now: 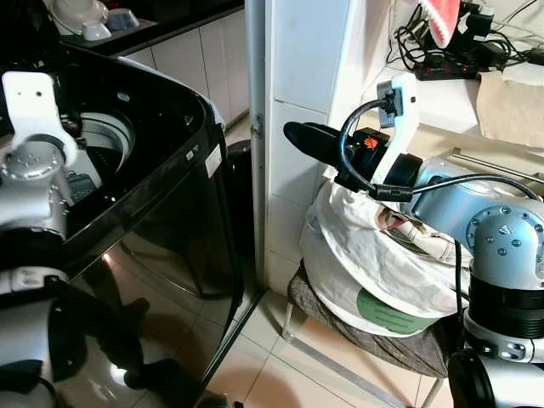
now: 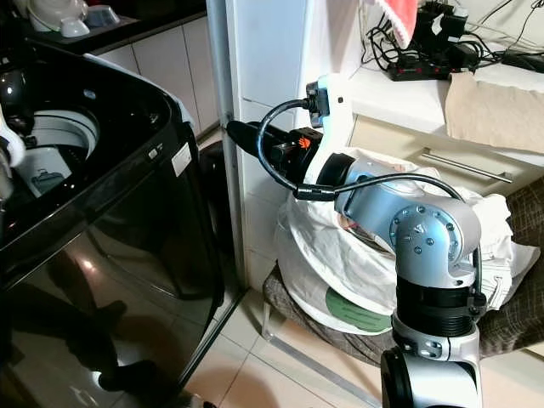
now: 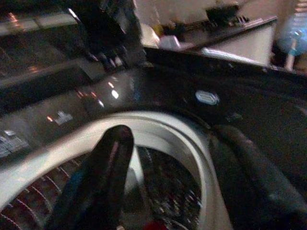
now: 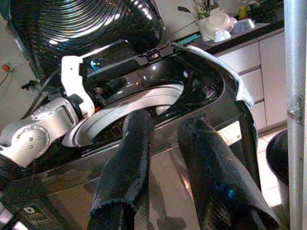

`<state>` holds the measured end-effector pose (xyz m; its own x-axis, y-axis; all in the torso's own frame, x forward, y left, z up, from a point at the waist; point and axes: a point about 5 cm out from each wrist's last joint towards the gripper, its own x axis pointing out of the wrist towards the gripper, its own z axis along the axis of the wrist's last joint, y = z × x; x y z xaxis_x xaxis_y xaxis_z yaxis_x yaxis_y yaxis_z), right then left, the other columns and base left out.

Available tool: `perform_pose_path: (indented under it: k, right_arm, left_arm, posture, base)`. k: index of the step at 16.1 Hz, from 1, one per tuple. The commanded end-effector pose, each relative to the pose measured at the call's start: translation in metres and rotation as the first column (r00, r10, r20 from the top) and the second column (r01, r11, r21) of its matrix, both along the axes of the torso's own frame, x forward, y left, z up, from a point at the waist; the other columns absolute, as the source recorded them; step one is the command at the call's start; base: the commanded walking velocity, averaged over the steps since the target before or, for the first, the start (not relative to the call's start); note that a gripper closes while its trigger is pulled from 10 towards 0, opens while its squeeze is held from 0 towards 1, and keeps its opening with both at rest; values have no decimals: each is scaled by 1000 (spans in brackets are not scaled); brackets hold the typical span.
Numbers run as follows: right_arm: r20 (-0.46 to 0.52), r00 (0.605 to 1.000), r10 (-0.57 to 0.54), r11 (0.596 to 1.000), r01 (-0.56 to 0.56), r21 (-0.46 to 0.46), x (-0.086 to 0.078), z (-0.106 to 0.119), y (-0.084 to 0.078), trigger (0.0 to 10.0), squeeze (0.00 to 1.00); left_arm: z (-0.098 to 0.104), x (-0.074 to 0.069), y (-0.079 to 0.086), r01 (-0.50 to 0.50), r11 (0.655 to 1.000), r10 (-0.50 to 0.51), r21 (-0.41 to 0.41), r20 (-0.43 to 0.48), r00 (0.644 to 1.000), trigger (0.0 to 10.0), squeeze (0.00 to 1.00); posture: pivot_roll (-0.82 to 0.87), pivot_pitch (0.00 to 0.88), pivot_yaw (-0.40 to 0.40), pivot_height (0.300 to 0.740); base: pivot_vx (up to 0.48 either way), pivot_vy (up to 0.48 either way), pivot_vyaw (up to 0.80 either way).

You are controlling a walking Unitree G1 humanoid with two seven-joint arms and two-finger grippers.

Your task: Clothes washing

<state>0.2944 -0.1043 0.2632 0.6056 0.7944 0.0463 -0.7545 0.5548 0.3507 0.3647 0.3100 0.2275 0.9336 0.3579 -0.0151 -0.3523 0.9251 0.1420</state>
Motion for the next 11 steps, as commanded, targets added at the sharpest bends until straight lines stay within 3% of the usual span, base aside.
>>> perform_pose_path:
  k: [1,3,4,5,6,7,8,10,11]
  right_arm:
    - [18,1000,-12,1000,12,-7,-2,2,0,10000,0]
    - [35,997,-72,997,73,-18,2,2,-5,10000,0]
    - [61,965,-254,963,259,-76,17,-2,-22,10000,0]
    - [80,896,-436,886,444,-134,34,-10,-45,10000,0]
    - [60,838,-542,822,544,-168,43,-20,-62,10000,0]
    - [56,793,-606,768,603,-217,49,-30,-76,10000,0]
    - [27,696,-718,658,690,-302,56,-55,-107,10000,1000]
    - [-3,670,-742,632,699,-335,57,-69,-119,10000,1000]
    - [-18,666,-746,627,692,-357,59,-79,-125,10000,1000]
  left_arm:
    - [1,-2,0,-29,999,29,19,-32,999,10000,1000]
    - [-1,-3,-7,-38,998,43,54,-84,996,10000,1000]
    - [11,1,-29,3,992,-2,123,-5,1000,10000,1000]
    - [26,1,-53,29,994,-47,103,183,982,10000,1000]
    - [35,0,-70,79,991,-107,107,279,954,10000,231]
    - [33,-1,-83,194,980,-197,39,275,941,10000,0]
    - [30,-12,-121,475,876,-432,-82,304,849,10000,0]
    - [23,-20,-144,571,821,-549,-3,267,792,10000,0]
    - [13,-27,-159,639,768,-629,34,227,744,10000,0]
  posture:
    - [-26,0,31,740]
    - [-29,0,35,740]
    - [-31,0,36,740]
    - [-34,0,38,740]
    - [-34,0,40,740]
    - [-35,0,40,740]
    - [-35,0,39,740]
    - [-31,0,40,740]
    - [-34,0,44,740]
  base:
    - [0,0,0]
    - [0,0,0]
    - [0,0,0]
    - [0,0,0]
    - [0,0,0]
    - [0,0,0]
    - [0,0,0]
    - [0,0,0]
    - [0,0,0]
